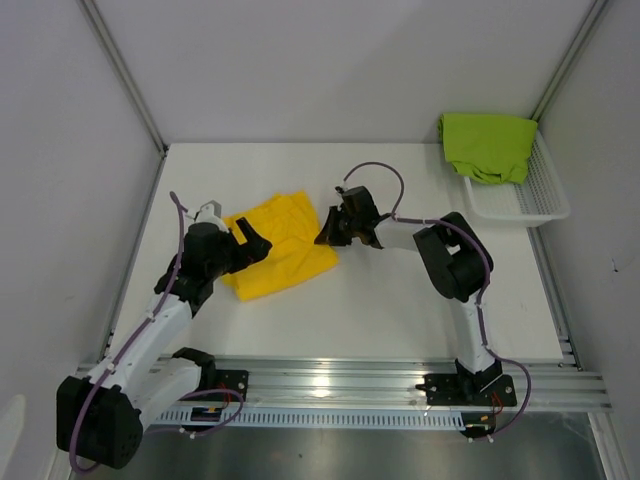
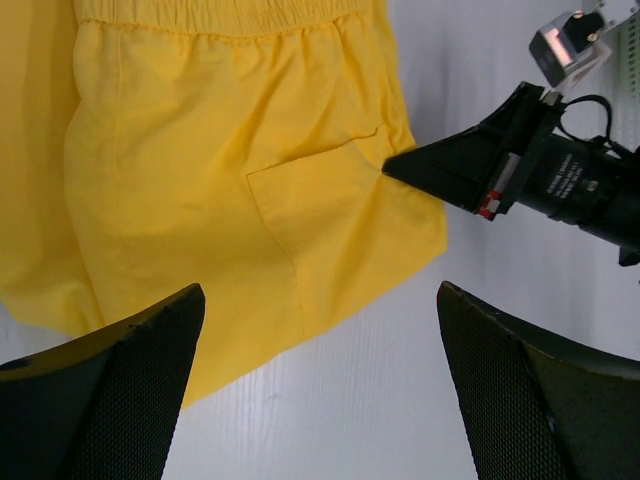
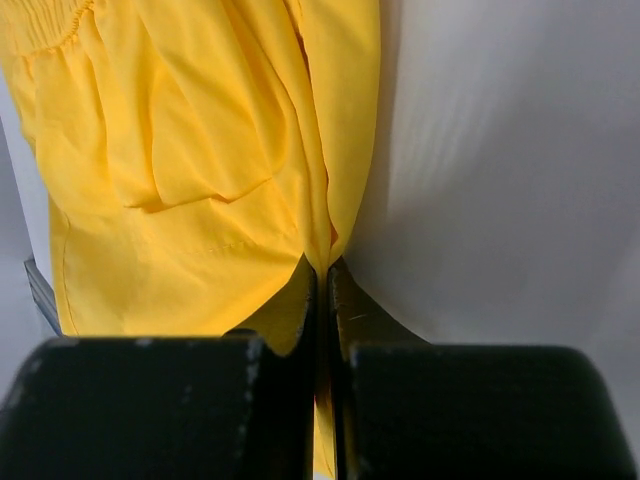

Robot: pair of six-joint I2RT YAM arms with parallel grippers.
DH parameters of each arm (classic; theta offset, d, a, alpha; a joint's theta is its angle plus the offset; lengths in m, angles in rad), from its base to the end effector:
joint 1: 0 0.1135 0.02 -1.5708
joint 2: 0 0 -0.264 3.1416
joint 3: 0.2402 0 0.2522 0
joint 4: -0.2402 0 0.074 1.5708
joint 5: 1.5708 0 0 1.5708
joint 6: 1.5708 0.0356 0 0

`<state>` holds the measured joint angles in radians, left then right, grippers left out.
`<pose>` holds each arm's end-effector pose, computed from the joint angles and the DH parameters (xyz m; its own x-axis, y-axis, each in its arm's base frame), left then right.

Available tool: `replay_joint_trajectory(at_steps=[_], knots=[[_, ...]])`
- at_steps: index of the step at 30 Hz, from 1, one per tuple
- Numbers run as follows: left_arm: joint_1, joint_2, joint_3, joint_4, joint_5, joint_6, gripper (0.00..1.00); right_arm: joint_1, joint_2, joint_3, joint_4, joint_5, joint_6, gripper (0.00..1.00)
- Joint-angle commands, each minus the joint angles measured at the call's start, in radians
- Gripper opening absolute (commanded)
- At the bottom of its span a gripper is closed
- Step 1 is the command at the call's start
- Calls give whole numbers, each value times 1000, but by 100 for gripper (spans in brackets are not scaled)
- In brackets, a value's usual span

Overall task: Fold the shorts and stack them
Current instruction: Neatly place the folded shorts to the corner

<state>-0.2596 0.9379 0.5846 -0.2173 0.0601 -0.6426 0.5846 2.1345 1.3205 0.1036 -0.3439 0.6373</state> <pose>0.1991 -0.0551 0.2387 -0.6007 -0.4594 -0.6543 -0.0686 0.8450 -0.5303 0.3723 0.2608 0.1296 -0.8731 0.0940 -0.4785 -0.2653 0.7318 0.6278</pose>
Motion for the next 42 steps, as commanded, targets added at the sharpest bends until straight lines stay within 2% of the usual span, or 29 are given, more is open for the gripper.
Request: replay_joint_trajectory(at_steps=[1, 5, 8, 15, 23, 33, 35, 39, 40, 41, 42], knots=[[-1, -59, 69, -77, -96, 38, 99, 61, 59, 55, -18, 66, 37, 0], [0, -114, 66, -86, -129, 21, 99, 130, 71, 30, 45, 150, 152, 0], [0, -129, 69, -86, -125, 17, 99, 138, 84, 14, 91, 193, 232, 0], [2, -139, 84, -126, -131, 32, 99, 172, 143, 106, 146, 299, 280, 0], [5, -192, 115, -186, -137, 47, 99, 153, 313, 376, 120, 344, 367, 0], [5, -257, 113, -249, -134, 43, 99, 87, 668, 963, 59, 341, 436, 0], [5, -264, 115, -261, -138, 46, 99, 75, 696, 997, 99, 344, 491, 0], [5, -268, 112, -264, -135, 46, 99, 57, 711, 994, 234, 414, 502, 0], [5, -264, 110, -264, -134, 46, 99, 54, 716, 993, 258, 424, 504, 2], [5, -260, 110, -264, -131, 46, 99, 50, 723, 1005, 274, 421, 503, 10], [5, -255, 110, -266, -131, 47, 99, 44, 738, 1019, 284, 411, 499, 31]])
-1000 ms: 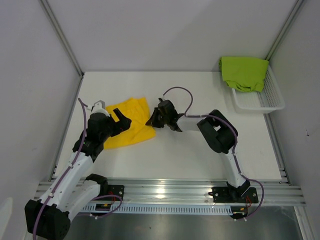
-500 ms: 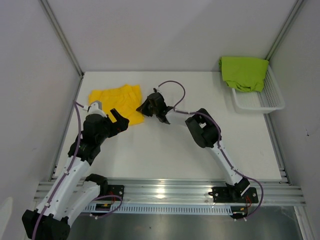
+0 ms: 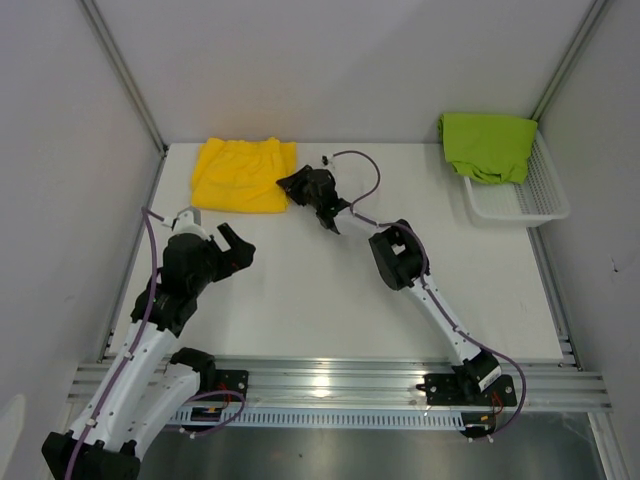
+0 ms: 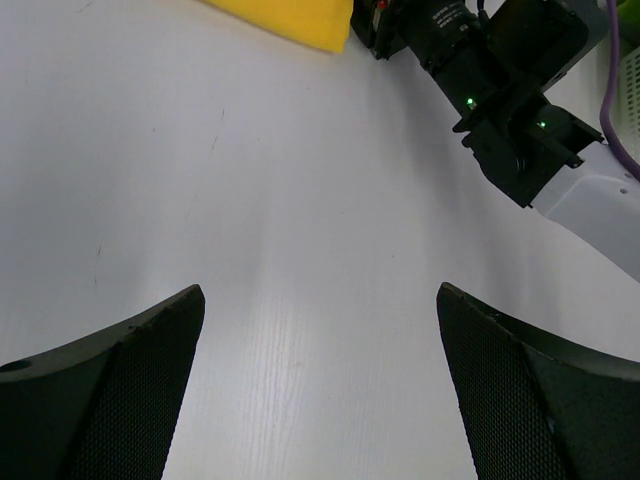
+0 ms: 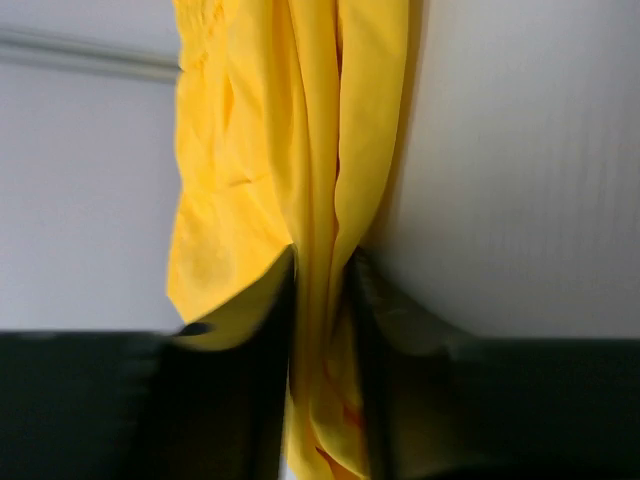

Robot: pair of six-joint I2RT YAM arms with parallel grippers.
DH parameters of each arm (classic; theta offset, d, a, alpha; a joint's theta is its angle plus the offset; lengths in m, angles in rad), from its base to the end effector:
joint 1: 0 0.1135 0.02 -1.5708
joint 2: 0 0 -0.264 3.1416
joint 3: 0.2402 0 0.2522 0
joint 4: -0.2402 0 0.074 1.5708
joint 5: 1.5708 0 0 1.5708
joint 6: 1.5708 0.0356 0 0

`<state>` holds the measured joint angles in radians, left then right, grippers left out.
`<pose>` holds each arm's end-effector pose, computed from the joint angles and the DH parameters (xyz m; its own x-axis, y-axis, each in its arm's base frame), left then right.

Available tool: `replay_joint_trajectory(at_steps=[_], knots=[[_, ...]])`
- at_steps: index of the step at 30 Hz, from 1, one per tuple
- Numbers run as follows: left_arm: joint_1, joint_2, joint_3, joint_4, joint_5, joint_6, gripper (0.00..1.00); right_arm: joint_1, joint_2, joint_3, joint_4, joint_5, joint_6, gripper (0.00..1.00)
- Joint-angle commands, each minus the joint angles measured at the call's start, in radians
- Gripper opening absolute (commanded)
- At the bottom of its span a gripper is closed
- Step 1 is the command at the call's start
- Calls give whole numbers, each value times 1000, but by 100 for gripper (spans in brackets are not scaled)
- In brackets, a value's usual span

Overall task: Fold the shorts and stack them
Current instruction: Neatly place the folded shorts to the corner, then grab the shorts from the pile

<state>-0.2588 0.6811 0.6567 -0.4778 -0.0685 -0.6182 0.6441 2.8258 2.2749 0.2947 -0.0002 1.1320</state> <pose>0.1526 -0.0379 0.2810 -0.4936 -0.4675 -0.7334 -0.1089 0.8698 -0.4812 0.4934 0.3706 0.0906 -0.6298 0.6591 -0.4109 -0.0717 0.4774 0.8757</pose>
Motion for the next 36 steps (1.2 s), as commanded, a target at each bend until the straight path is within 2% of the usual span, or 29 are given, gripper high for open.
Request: replay_joint_trajectory(at_steps=[1, 2, 3, 7, 9, 13, 14, 16, 17, 19, 21, 22, 26, 29, 36], knots=[[4, 8, 41, -5, -4, 25, 99, -27, 60, 104, 96, 33, -1, 42], [4, 12, 43, -7, -2, 25, 99, -35, 67, 122, 96, 19, -8, 52], [4, 14, 43, -5, -4, 25, 99, -41, 72, 136, 90, 14, -24, 70], [4, 15, 32, 8, -1, 23, 99, -83, 8, 129, 72, -53, -101, 85], [4, 18, 26, 21, 1, 21, 99, -115, -43, 50, 104, -81, -126, 89], [4, 17, 6, 42, 1, 26, 99, -178, -253, -162, 113, -165, -228, 91], [4, 14, 1, 51, 4, 28, 99, -188, -355, -201, 92, -167, -297, 92], [4, 6, -12, 65, 4, 34, 99, -215, -448, -259, -12, -170, -388, 92], [4, -5, -15, 79, 1, 28, 99, -225, -523, -261, -123, -150, -479, 96], [4, -12, -40, 94, -8, 17, 99, -235, -580, -236, -242, -60, -570, 99], [4, -20, -49, 116, -20, 5, 99, -251, -649, -221, -406, 0, -699, 100], [4, -18, -58, 125, -22, 3, 99, -259, -669, -216, -452, 96, -737, 99], [4, -5, -65, 148, -13, -2, 99, -328, -697, -134, -668, 224, -866, 100], [4, 3, -62, 150, 6, 1, 99, -392, -646, -25, -774, 287, -909, 99], [4, -9, -75, 156, 27, 32, 99, -442, -537, 48, -793, 445, -1072, 99]])
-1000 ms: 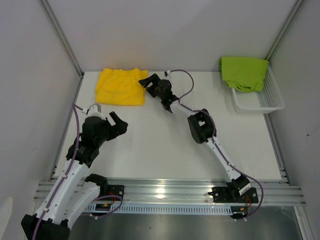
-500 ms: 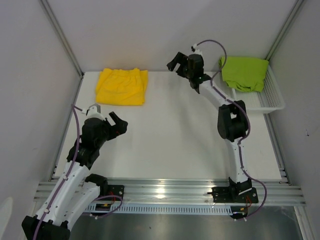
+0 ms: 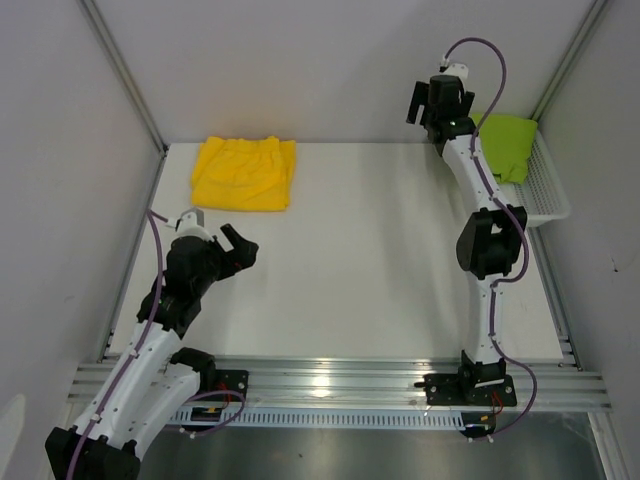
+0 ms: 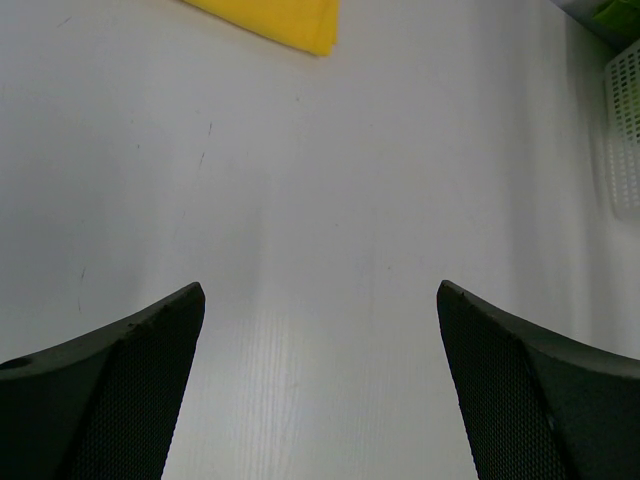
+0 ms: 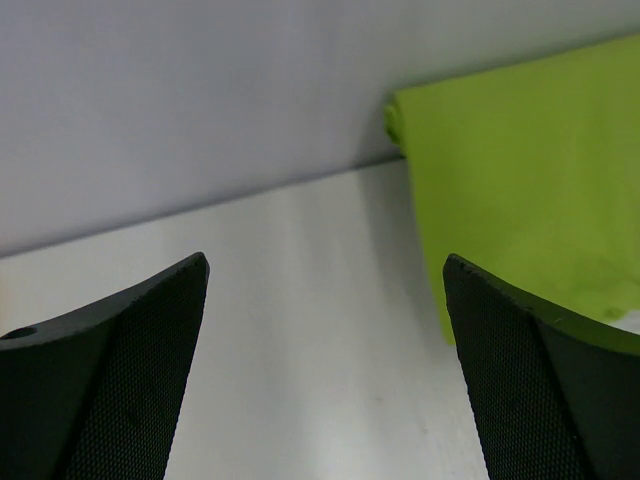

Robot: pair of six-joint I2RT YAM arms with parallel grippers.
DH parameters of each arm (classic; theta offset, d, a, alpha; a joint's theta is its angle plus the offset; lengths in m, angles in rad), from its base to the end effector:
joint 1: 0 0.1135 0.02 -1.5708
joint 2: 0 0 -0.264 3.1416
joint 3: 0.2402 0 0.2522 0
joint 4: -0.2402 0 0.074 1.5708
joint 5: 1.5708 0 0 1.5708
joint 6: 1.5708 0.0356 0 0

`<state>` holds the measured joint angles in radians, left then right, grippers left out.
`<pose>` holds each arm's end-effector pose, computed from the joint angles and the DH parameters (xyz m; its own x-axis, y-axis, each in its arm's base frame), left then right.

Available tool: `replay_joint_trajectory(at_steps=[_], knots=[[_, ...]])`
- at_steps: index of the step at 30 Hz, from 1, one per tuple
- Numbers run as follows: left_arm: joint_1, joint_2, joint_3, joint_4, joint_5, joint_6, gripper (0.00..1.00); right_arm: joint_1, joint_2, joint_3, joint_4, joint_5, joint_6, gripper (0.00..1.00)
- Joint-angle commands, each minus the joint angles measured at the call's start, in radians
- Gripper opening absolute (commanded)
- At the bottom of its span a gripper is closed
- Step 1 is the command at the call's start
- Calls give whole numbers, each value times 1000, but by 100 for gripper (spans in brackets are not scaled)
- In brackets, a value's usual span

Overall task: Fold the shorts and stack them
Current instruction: Grab the shorts from the pile

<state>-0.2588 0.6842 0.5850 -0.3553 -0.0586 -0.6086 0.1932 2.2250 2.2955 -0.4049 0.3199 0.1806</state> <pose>0.1586 -0.0398 0.2677 -0.4652 -0.4672 -0.7519 -0.0747 0.8671 -0.4926 0.5150 0.0894 0.3647 -0.2972 0.1156 -0.9478 0.1654 0.9839 0.0681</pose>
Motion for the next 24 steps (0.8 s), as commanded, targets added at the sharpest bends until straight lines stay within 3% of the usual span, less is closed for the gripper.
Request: replay_joint_trajectory(at_steps=[1, 7, 11, 16, 22, 23, 24], knots=[[4, -12, -1, 29, 11, 26, 99, 8, 71, 27, -91, 139, -138, 99], [4, -15, 6, 27, 0, 36, 99, 2, 139, 35, -71, 205, -237, 99], [4, -3, 1, 38, 3, 35, 99, 2, 186, 39, -66, 266, -268, 89], [4, 21, -4, 49, 6, 33, 99, -5, 197, 13, -19, 381, -296, 87], [4, 34, -13, 72, 13, 27, 99, -15, 212, 1, 14, 424, -334, 74], [4, 38, -13, 73, 13, 27, 99, -20, 216, 2, 17, 432, -339, 64], [4, 41, -13, 76, 16, 27, 99, -20, 219, 2, 20, 441, -345, 60]])
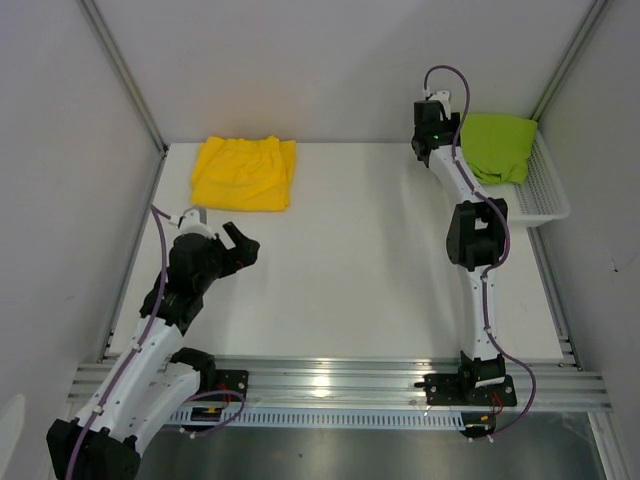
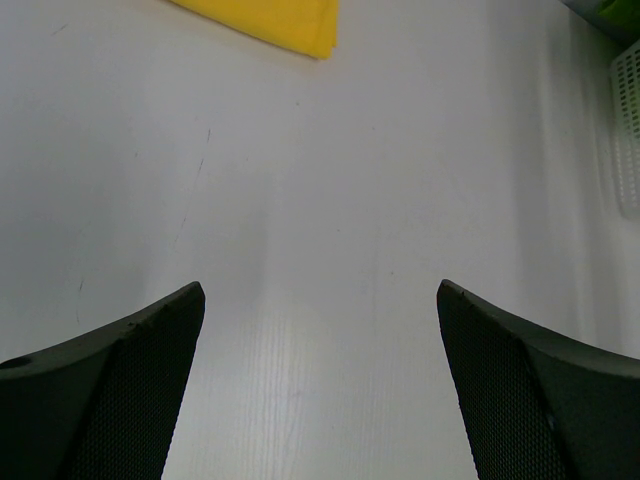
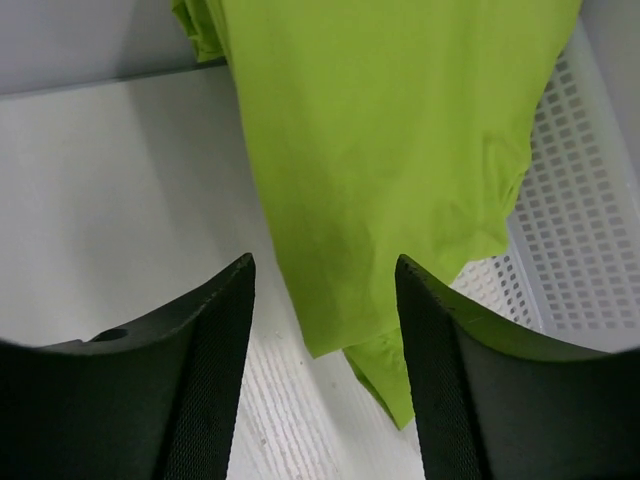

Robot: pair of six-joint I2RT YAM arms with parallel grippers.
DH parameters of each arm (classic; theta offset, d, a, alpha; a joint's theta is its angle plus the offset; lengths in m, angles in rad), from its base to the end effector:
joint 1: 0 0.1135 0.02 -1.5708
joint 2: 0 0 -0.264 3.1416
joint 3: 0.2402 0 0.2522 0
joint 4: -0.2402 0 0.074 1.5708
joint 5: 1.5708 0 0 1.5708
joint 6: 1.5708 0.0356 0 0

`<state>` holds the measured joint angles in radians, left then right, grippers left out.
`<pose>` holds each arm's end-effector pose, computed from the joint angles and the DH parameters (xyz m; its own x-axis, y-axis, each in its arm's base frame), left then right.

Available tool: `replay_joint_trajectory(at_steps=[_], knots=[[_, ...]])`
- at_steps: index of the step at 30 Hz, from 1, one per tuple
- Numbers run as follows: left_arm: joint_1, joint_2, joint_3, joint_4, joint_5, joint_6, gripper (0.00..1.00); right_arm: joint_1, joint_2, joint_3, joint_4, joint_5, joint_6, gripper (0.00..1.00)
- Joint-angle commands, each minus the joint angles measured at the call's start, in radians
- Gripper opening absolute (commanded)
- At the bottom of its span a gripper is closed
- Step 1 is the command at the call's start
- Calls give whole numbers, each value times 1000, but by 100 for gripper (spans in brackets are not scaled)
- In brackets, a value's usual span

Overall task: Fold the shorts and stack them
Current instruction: Grab the shorts from the pile

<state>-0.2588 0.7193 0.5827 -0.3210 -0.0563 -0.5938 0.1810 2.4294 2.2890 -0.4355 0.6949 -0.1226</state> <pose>0.1654 -0.0417 0.2651 -0.4696 -0.4535 -0.7575 -0.0676 0.8739 -0.4813 0.5508 0.0776 0.2560 -0.5794 -0.2015 -0.7898 0.3216 0.8339 -0.4487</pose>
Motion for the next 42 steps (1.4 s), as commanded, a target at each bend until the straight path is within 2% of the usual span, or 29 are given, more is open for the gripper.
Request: replay_joint_trajectory(at_steps=[1, 6, 7, 8, 12, 15, 16, 18, 19, 21, 22, 23, 29, 34, 40, 42], knots=[[4, 11, -11, 45, 13, 12, 99, -8, 17, 10, 61, 74, -54, 59], [4, 28, -6, 53, 18, 11, 99, -9, 37, 35, 50, 77, -72, 63], [4, 28, -4, 53, 18, 11, 99, -9, 42, 47, 31, 65, -71, 66], [4, 29, -7, 53, 18, 9, 99, -11, 45, 55, 12, 46, -57, 78], [4, 28, -11, 60, 19, 8, 99, -12, 40, 38, -14, -21, -29, 82], [4, 28, -11, 57, 21, 11, 99, -15, 62, 47, -14, -20, -29, 75], [6, 28, -11, 53, 18, 11, 99, -17, 66, 56, -17, -5, -29, 64], [4, 26, -14, 53, 15, 12, 99, -18, 68, 55, -2, 17, -31, 49], [4, 25, -12, 51, 15, 12, 99, -18, 66, 53, 6, 38, -32, 37], [4, 25, -14, 53, 15, 14, 99, -18, 47, 40, 39, 61, -40, 22], [4, 25, -14, 54, 16, 14, 99, -18, 34, 30, 53, 77, -43, 8], [4, 26, -15, 56, 16, 14, 99, -18, 24, 20, 66, 81, -46, 2], [4, 32, -7, 62, 23, 12, 99, -23, -35, 39, 126, 138, -86, 0], [4, 26, -4, 59, 30, 12, 99, -35, -118, 116, 126, 91, -112, 0], [4, 19, -7, 59, 38, 12, 99, -18, -355, 110, 164, -7, -127, 0], [4, 17, -4, 57, 42, 15, 99, -18, -442, 157, 167, -52, -121, 0]])
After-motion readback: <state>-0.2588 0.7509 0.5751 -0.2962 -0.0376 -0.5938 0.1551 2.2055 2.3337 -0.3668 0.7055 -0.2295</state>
